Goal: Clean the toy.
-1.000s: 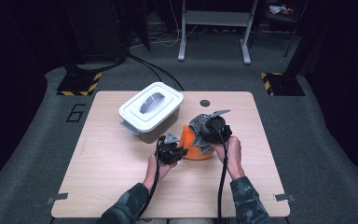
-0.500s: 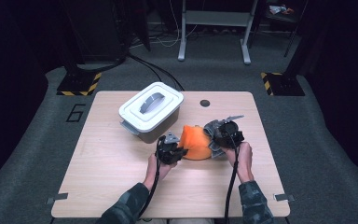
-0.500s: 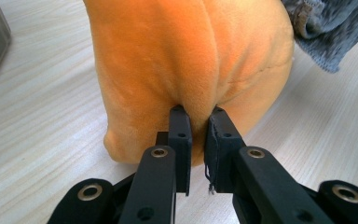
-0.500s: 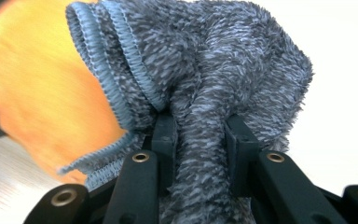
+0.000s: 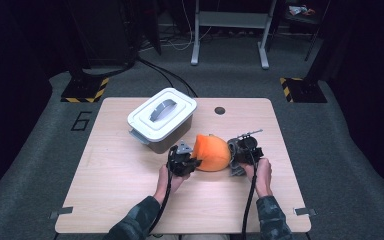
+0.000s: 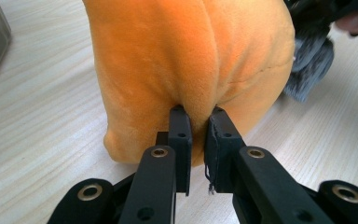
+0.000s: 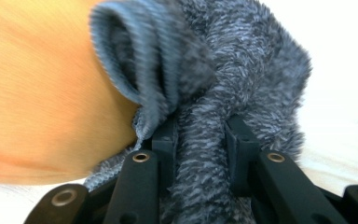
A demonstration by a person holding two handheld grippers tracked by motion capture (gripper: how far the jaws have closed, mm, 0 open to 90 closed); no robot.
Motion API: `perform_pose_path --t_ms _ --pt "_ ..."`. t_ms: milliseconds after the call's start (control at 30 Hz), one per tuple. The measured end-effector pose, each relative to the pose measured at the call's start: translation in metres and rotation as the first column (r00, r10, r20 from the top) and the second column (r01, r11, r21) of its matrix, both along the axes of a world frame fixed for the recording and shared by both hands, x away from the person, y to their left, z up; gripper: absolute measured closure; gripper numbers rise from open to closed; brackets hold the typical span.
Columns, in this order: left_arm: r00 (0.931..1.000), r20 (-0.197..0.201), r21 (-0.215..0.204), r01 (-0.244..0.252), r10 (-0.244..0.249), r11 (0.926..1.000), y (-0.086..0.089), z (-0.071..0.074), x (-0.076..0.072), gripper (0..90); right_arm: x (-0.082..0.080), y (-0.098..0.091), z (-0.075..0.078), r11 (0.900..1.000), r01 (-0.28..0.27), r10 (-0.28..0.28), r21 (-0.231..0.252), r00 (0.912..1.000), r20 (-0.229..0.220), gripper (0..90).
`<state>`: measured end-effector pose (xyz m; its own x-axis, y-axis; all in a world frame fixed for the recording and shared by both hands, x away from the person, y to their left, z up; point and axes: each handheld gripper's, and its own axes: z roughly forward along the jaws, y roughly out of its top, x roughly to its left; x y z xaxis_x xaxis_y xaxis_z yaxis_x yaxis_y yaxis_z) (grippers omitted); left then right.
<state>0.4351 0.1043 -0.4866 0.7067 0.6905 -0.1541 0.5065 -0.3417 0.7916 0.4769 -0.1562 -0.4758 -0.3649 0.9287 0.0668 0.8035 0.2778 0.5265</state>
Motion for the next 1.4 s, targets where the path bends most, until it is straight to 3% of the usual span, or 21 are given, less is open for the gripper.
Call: perform_pose_path --t_ms 133,233,400,533,633,733,833,1000,1233,1333,1400 --pt "1.0 0.0 0.0 -0.001 0.001 1.0 0.0 0.0 0.0 81.5 0.004 -0.001 -0.015 0.9999 -0.012 0.012 0.009 0.9985 -0.053 69.5" --pt "1.0 0.001 0.004 -0.004 0.004 1.0 0.001 0.0 0.0 81.5 0.002 -0.002 -0.009 1.0 -0.004 0.004 0.002 0.9989 -0.046 69.6" --pt "1.0 0.0 0.001 -0.008 0.008 1.0 0.001 0.0 0.001 81.4 -0.009 -0.008 0.027 1.0 0.009 -0.009 0.002 0.9978 0.066 69.8" --pt "0.9999 0.001 -0.001 -0.012 0.012 0.9999 0.001 0.0 0.001 81.3 -0.021 0.001 0.059 0.9988 -0.04 0.034 0.03 0.9846 0.171 69.8" --pt "0.9999 -0.001 -0.004 -0.014 0.014 0.9999 0.001 -0.001 0.001 81.2 -0.024 0.013 0.067 0.9945 -0.085 0.073 0.06 0.9801 0.184 69.8" --pt "0.9999 -0.001 0.0 -0.016 0.016 0.9999 0.001 0.0 0.001 80.5 -0.021 0.026 0.059 0.9933 -0.112 0.107 0.026 0.9821 0.155 69.8" --pt "0.9998 0.005 -0.005 -0.017 0.017 0.9998 0.003 0.0 0.002 78.1 -0.016 0.03 0.05 0.9947 -0.103 0.101 0.005 0.9839 0.147 69.9" --pt "0.9994 0.013 -0.029 -0.032 0.033 0.9991 0.004 0.002 0.002 63.0 -0.012 0.028 0.049 0.9963 -0.086 0.084 0.008 0.9854 0.148 69.9" --pt "0.998 0.049 0.053 -0.041 0.039 0.9977 -0.003 0.0 0.0 49.6 -0.007 0.026 0.048 0.9972 -0.072 0.068 0.02 0.9865 0.149 69.9" --pt "0.9966 0.067 0.083 -0.053 0.047 0.9951 -0.007 -0.003 0.0 49.9 -0.005 0.026 0.048 0.997 -0.076 0.072 0.019 0.9856 0.153 69.9" --pt "0.9965 0.069 0.103 -0.055 0.048 0.9932 -0.009 -0.003 0.001 55.4 -0.005 0.027 0.048 0.9967 -0.079 0.075 0.02 0.9839 0.162 69.9"
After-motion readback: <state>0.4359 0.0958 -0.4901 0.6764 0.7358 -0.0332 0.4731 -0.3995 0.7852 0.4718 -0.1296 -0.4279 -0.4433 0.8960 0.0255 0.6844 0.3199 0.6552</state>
